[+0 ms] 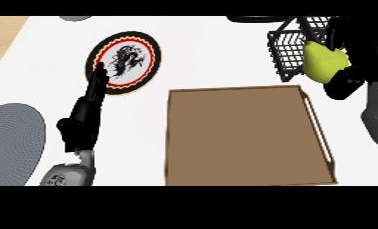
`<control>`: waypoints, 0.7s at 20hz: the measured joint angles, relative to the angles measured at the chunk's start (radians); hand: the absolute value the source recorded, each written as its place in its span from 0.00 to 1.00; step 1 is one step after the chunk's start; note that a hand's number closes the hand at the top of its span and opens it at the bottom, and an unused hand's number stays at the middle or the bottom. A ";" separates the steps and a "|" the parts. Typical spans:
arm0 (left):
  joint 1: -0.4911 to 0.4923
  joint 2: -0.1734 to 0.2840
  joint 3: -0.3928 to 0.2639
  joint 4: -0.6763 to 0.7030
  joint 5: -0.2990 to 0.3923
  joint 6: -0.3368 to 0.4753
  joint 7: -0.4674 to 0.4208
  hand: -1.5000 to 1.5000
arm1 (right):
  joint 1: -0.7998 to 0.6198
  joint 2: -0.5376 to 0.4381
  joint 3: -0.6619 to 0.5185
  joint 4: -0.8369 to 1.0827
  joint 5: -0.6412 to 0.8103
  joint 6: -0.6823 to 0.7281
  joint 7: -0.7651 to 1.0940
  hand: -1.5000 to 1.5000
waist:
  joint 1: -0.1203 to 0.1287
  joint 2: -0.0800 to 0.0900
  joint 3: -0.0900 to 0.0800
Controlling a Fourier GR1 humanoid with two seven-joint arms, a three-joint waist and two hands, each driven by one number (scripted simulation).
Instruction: Pick the pear from the tray and place it in the tiered basket
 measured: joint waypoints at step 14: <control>-0.040 -0.026 -0.019 0.029 -0.013 -0.012 -0.012 0.50 | -0.190 0.024 -0.318 -0.039 -0.200 0.140 0.074 1.00 | 0.046 0.016 0.001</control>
